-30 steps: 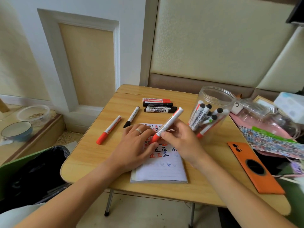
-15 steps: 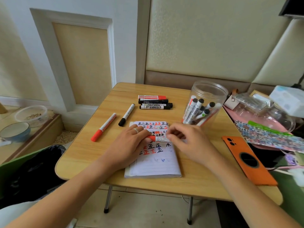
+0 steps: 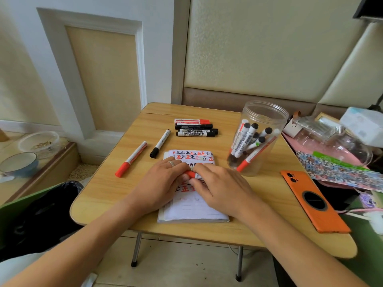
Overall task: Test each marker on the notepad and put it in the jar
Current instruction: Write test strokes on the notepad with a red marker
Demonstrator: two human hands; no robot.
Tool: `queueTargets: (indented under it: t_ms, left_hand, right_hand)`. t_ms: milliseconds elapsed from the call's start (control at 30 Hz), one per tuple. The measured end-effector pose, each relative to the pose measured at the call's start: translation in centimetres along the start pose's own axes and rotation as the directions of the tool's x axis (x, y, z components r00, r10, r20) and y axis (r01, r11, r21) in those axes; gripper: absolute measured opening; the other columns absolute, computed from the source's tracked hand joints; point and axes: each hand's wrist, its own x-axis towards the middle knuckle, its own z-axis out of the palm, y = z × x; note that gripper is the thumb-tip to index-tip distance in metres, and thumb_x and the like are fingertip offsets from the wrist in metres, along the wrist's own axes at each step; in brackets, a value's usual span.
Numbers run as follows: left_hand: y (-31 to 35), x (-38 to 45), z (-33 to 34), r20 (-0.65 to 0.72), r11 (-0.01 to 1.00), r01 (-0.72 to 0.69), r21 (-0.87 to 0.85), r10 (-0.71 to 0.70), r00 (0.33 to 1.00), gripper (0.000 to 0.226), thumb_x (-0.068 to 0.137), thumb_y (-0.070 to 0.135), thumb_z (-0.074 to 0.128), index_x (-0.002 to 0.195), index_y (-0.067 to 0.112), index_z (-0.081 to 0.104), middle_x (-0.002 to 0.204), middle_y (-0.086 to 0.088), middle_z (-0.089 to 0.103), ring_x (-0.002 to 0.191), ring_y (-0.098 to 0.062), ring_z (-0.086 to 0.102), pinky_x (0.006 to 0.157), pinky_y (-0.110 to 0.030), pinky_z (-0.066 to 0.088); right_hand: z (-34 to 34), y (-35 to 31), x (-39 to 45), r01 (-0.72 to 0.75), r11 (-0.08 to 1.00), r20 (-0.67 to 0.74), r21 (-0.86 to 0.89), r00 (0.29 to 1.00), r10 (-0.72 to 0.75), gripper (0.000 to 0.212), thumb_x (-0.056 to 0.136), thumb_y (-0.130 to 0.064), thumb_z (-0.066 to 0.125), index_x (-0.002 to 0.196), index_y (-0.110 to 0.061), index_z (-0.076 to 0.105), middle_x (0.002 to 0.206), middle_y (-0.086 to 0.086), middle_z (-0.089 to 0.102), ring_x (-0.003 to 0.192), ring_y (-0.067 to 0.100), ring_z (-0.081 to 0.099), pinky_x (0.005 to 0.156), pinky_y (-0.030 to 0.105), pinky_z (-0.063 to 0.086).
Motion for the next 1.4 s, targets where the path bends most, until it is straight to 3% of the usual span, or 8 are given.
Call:
queueTargets:
  t_ms: [233,400,600,733,1000,1133,1267,1400]
  left_hand:
    - [-0.2,0.0,0.0,-0.05,1.0,-0.016,0.011,0.016,0.999,0.02,0.103,0.023,0.043,0.092,0.016,0.059,0.085,0.005,0.059,0.079,-0.015,0.047,0.072,-0.034,0.041]
    - [-0.4,-0.1,-0.1,-0.054,1.0,0.01,0.015,-0.01,0.998,0.016,0.098,0.012,0.05,0.099,0.021,0.064,0.088,0.01,0.06,0.082,-0.015,0.048,0.073,-0.037,0.043]
    - [-0.4,0.0,0.3,-0.025,0.992,0.089,0.088,-0.087,0.996,0.023,0.1,0.039,0.047,0.107,0.026,0.064,0.097,0.013,0.057,0.093,-0.011,0.046,0.08,-0.042,0.046]
    - [-0.5,0.1,0.3,0.011,0.985,0.155,0.074,-0.156,0.988,0.029,0.093,0.05,0.048,0.106,0.029,0.063,0.12,0.013,0.054,0.118,-0.009,0.046,0.099,-0.039,0.041]
    - [-0.6,0.2,0.4,0.169,0.979,0.202,0.009,-0.201,0.965,0.037,0.091,0.035,0.044,0.127,0.035,0.052,0.142,0.013,0.047,0.141,-0.007,0.033,0.119,-0.035,0.021]
    - [-0.9,0.6,0.2,0.286,0.983,0.174,-0.049,-0.153,0.946,0.06,0.089,0.027,0.035,0.143,0.049,0.048,0.158,0.02,0.035,0.15,0.005,0.011,0.125,-0.035,0.006]
    - [-0.9,0.7,0.1,0.317,0.975,0.213,-0.066,-0.182,0.931,0.051,0.093,0.05,0.027,0.138,0.052,0.051,0.153,0.025,0.038,0.147,0.009,0.015,0.124,-0.044,0.008]
    - [-0.8,0.4,0.4,0.318,0.986,0.162,0.032,-0.164,0.934,0.065,0.085,0.086,0.039,0.139,0.051,0.045,0.154,0.024,0.035,0.15,0.002,0.014,0.125,-0.048,0.008]
  right_hand:
    - [-0.3,-0.4,0.2,0.0,1.0,0.029,0.001,1.0,0.0,0.031,0.105,-0.05,0.034,0.119,-0.029,0.051,0.092,0.0,0.07,0.084,0.033,0.067,0.06,0.039,0.041]
    - [-0.9,-0.2,0.1,-0.036,0.999,0.022,-0.022,0.999,0.036,0.045,0.099,-0.063,0.024,0.123,-0.038,0.053,0.079,-0.003,0.07,0.073,0.026,0.068,0.057,0.037,0.05]
    - [-0.8,0.8,-0.5,-0.124,0.988,0.034,0.092,0.992,0.122,0.033,0.103,-0.054,0.035,0.111,-0.026,0.052,0.089,-0.006,0.065,0.078,0.022,0.061,0.066,0.04,0.052]
    - [-0.6,2.0,-0.9,-0.229,0.922,-0.031,0.312,0.967,0.251,0.014,0.104,-0.028,0.041,0.106,-0.024,0.054,0.092,-0.011,0.059,0.079,0.013,0.059,0.07,0.044,0.053]
    - [-1.1,3.1,-0.9,-0.387,0.609,0.096,0.692,0.886,0.454,0.019,0.107,-0.011,0.044,0.101,-0.028,0.047,0.103,0.01,0.058,0.075,0.01,0.058,0.079,0.039,0.053]
    - [-1.4,2.9,-0.7,-0.349,0.403,0.138,0.846,0.873,0.467,0.034,0.106,0.002,0.04,0.102,-0.016,0.068,0.102,0.001,0.069,0.077,0.011,0.062,0.072,0.025,0.054]
    - [-1.3,3.2,-0.8,-0.295,-0.006,0.268,0.955,0.856,0.442,0.041,0.106,0.005,0.039,0.119,-0.013,0.073,0.111,0.013,0.071,0.089,0.021,0.069,0.08,0.033,0.059]
    - [-1.3,3.2,-1.0,-0.244,-0.049,0.245,0.968,0.9,0.361,0.035,0.099,0.007,0.052,0.13,-0.008,0.062,0.102,0.013,0.068,0.089,0.022,0.067,0.08,0.034,0.057]
